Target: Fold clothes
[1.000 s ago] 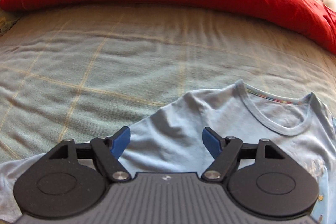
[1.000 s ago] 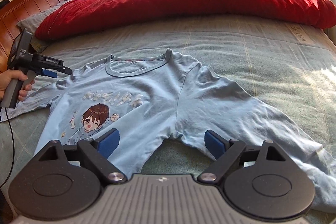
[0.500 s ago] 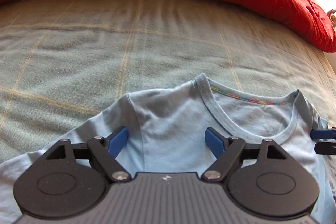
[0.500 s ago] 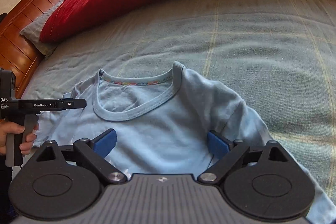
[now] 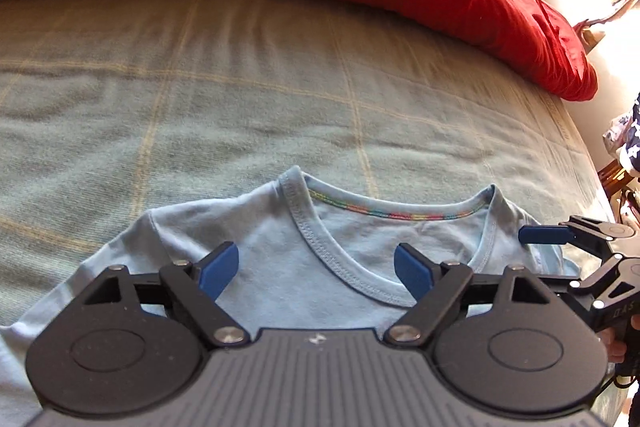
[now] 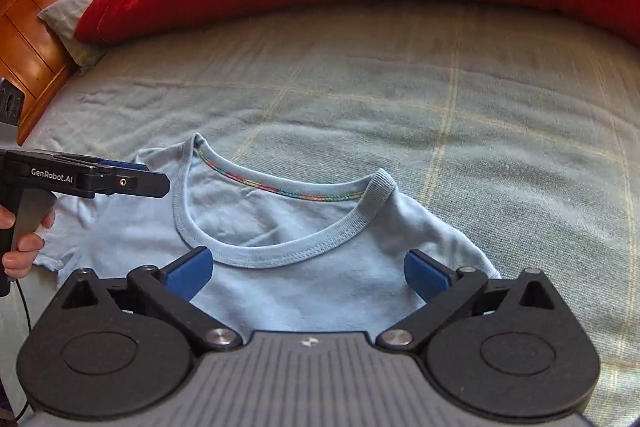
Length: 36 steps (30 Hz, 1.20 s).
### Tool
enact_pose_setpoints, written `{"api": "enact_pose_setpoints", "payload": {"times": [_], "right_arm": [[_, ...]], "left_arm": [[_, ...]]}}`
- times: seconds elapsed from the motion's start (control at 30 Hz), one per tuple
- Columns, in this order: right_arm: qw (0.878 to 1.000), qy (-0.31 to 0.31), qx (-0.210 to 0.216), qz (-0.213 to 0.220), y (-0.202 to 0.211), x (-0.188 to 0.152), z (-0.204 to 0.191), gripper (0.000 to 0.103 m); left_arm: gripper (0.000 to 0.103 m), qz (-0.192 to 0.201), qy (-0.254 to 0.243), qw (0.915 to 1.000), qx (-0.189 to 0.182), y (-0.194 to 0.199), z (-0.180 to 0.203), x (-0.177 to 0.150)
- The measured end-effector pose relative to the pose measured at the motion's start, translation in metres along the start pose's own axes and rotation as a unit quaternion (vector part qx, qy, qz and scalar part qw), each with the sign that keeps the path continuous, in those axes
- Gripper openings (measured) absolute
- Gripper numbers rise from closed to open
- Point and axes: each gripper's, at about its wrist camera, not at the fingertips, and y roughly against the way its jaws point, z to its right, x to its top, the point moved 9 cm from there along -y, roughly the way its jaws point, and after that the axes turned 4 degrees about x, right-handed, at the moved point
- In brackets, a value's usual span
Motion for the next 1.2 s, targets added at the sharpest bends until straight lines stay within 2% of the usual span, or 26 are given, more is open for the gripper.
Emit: {"api": "enact_pose_setpoints", "payload": {"times": [0.2,0.3,0.43,0.53,0.63,0.8,0.87,0.9,1.0,1.03,1.13,1.2], "right_arm": [[1.0,-0.022,-0.014,0.005,-0.017,0.001,0.016,0.103],[1.0,-0.012,-0.028,0.007,0.002,0.002,0.009,0.103],[0.999,0.0,-0.03,0.016,0.044,-0.003,-0.012,0.103],[0.999,0.009,-0.027,0.025,0.08,-0.008,-0.03,0.103],[0.999,0.026,-0.025,0.036,0.12,-0.025,-0.057,0.103],[0.997,0.056,-0.029,0.046,0.169,-0.084,-0.099,0.103],[0.997,0.048,-0.027,0.055,0.182,-0.114,-0.108,0.093],[0.997,0.041,-0.023,0.06,0.187,-0.13,-0.112,0.081],[0.999,0.015,0.004,0.048,0.188,-0.183,-0.114,0.056],[0.999,0.004,0.007,0.043,0.184,-0.197,-0.112,0.053],[0.999,-0.031,0.009,0.034,0.173,-0.232,-0.101,0.052],[0.998,-0.055,0.012,0.04,0.166,-0.243,-0.091,0.053]], "left_arm": [[0.085,0.025,0.014,0.9994,0.022,-0.013,-0.005,0.016],[0.085,0.026,0.012,0.999,0.036,0.0,0.001,0.017],[0.085,0.035,-0.006,0.9989,0.032,0.035,0.015,0.003],[0.085,0.046,-0.043,0.9968,0.049,0.072,0.023,-0.018],[0.085,0.068,-0.094,0.9908,0.07,0.113,0.031,-0.047],[0.085,0.088,-0.143,0.9841,0.058,0.17,0.046,-0.114],[0.085,0.109,-0.164,0.9777,0.073,0.184,0.052,-0.146],[0.085,0.118,-0.174,0.9744,0.079,0.19,0.056,-0.163],[0.084,0.113,-0.187,0.9739,0.062,0.195,0.07,-0.216],[0.083,0.114,-0.193,0.9729,0.056,0.197,0.075,-0.232],[0.082,0.122,-0.197,0.9719,0.04,0.201,0.087,-0.266],[0.082,0.124,-0.193,0.973,0.026,0.203,0.094,-0.285]]}}
